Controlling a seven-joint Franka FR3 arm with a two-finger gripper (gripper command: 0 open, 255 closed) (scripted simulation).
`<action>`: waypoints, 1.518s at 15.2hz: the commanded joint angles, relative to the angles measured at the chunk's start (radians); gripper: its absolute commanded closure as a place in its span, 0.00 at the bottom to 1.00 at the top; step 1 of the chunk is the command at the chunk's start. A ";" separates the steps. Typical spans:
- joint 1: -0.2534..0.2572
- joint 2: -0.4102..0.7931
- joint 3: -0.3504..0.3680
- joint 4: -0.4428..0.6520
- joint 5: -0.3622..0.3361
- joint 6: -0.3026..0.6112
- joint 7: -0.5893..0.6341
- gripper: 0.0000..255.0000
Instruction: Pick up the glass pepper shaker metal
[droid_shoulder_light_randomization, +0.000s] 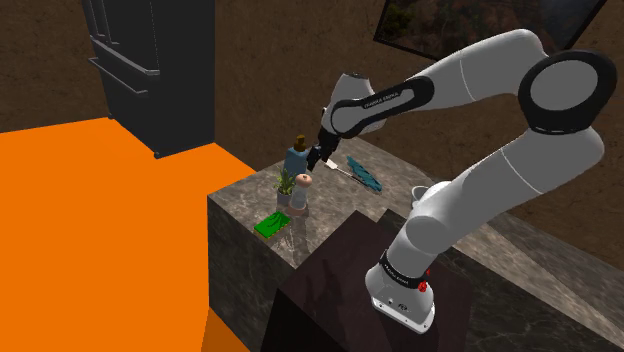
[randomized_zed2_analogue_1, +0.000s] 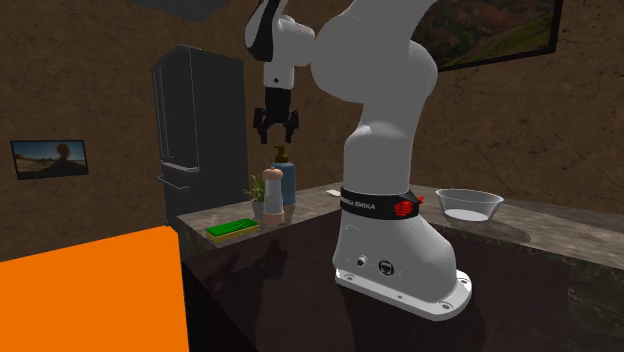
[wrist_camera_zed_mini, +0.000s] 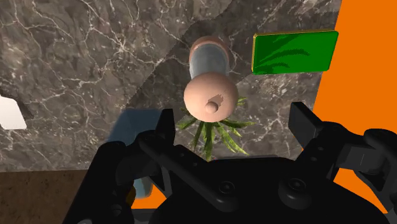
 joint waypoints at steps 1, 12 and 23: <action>0.008 0.079 -0.018 -0.004 0.018 0.094 -0.018 0.00; 0.056 0.354 -0.064 0.003 0.171 0.370 -0.145 0.00; 0.056 0.363 -0.064 0.002 0.181 0.379 -0.154 1.00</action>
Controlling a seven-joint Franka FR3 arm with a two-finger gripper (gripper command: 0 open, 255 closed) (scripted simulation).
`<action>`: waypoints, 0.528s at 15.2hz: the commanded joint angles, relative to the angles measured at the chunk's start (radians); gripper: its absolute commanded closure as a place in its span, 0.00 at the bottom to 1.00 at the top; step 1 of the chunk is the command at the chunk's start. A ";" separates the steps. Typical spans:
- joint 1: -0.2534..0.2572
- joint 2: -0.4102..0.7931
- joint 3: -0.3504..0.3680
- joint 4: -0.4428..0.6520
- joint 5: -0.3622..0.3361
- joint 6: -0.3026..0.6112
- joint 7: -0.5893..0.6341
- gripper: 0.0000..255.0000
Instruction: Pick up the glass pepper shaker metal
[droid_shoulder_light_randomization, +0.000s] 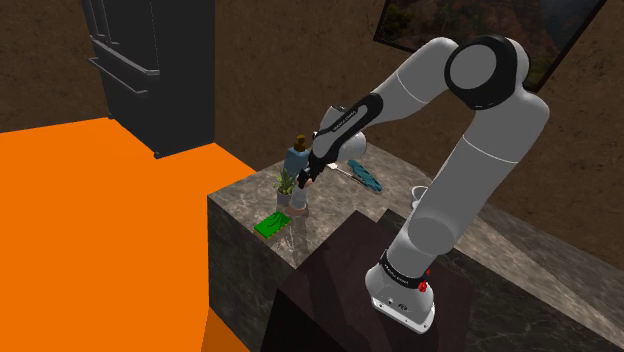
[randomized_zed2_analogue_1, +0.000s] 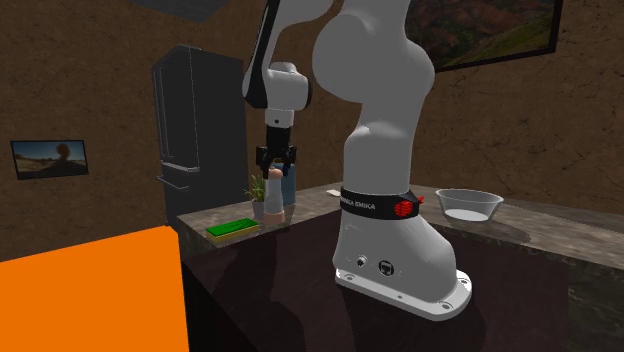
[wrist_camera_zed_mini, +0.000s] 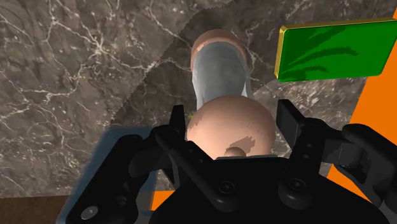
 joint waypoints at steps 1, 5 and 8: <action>0.001 0.002 0.001 0.000 0.000 -0.001 0.002 1.00; -0.008 -0.061 0.001 0.004 -0.052 -0.066 0.041 1.00; -0.016 -0.105 0.004 0.010 -0.079 -0.115 0.062 1.00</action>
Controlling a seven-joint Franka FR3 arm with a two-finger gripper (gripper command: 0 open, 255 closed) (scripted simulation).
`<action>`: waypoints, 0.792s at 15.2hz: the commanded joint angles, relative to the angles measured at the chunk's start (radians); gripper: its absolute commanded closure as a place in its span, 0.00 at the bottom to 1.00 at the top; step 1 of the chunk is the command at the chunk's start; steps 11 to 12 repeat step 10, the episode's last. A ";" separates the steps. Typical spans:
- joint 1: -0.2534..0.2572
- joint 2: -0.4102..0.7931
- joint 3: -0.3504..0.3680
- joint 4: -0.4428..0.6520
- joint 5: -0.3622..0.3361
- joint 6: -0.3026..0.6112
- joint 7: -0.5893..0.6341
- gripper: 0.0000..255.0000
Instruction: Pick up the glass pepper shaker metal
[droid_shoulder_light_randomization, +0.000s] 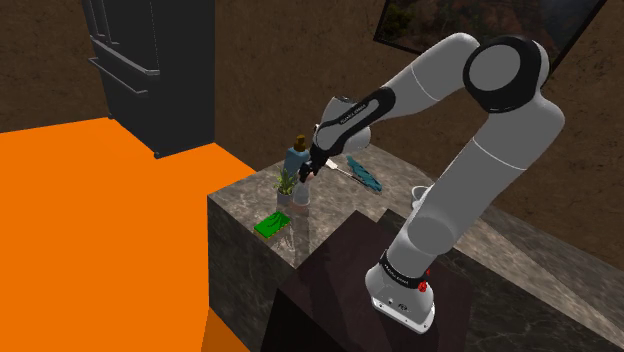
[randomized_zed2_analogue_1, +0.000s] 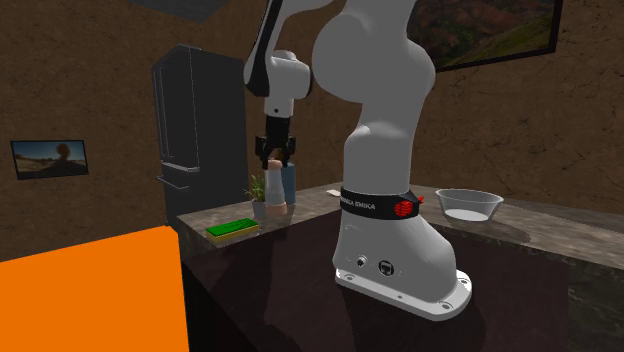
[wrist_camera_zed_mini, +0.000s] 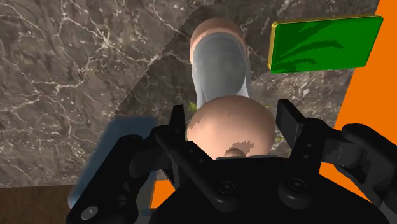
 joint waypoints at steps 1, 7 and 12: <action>-0.005 -0.027 0.002 0.006 -0.015 -0.033 0.010 1.00; -0.017 -0.106 0.011 0.028 -0.047 -0.132 0.036 1.00; -0.019 -0.120 0.013 0.033 -0.051 -0.151 0.040 1.00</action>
